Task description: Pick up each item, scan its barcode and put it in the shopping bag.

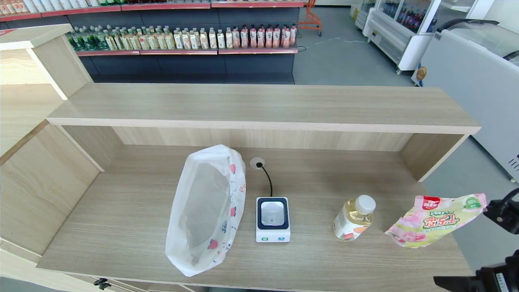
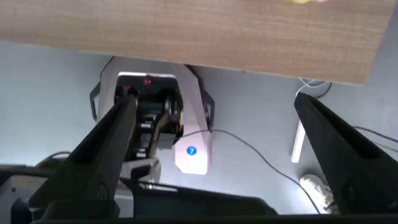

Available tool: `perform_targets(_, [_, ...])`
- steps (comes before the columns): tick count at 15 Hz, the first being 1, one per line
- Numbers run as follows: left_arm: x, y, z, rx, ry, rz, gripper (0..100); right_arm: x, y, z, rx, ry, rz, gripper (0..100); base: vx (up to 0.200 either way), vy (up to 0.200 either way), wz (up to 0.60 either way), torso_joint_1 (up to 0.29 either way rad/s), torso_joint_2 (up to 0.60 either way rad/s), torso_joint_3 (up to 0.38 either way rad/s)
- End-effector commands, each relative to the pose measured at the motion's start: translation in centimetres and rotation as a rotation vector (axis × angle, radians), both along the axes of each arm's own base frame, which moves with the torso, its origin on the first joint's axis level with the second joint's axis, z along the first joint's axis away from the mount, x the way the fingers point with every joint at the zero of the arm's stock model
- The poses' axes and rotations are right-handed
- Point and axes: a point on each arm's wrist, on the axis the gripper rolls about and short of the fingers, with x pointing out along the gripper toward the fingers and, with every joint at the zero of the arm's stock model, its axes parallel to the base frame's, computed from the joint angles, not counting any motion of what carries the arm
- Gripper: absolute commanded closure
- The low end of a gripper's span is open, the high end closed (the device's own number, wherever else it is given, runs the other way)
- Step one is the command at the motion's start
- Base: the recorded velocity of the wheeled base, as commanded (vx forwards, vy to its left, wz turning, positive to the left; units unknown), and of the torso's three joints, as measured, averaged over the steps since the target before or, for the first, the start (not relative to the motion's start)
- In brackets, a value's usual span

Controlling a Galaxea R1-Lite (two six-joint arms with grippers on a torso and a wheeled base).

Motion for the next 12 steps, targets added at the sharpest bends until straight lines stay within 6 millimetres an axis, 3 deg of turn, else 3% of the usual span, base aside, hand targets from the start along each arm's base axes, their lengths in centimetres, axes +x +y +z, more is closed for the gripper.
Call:
perform_targets(1, [0.0, 0.0, 0.0, 0.000, 0.000, 0.000, 0, 3.5, 0.9, -3.1, -0.080, 0.010, -0.046, 0, 0.000, 0.000, 0.00, 0.000, 0.00, 0.000])
perform_targets(4, [0.0, 0.0, 0.0, 0.000, 0.000, 0.000, 0, 5.9, 2.9, -6.6, -0.146, 0.014, -0.020, 0, 0.000, 0.000, 0.00, 0.000, 0.00, 0.000])
perform_targets(12, [0.0, 0.0, 0.0, 0.000, 0.000, 0.000, 0, 9.4, 7.2, -11.2, -0.176, -0.065, -0.025, 0, 0.000, 0.000, 0.00, 0.000, 0.00, 0.000])
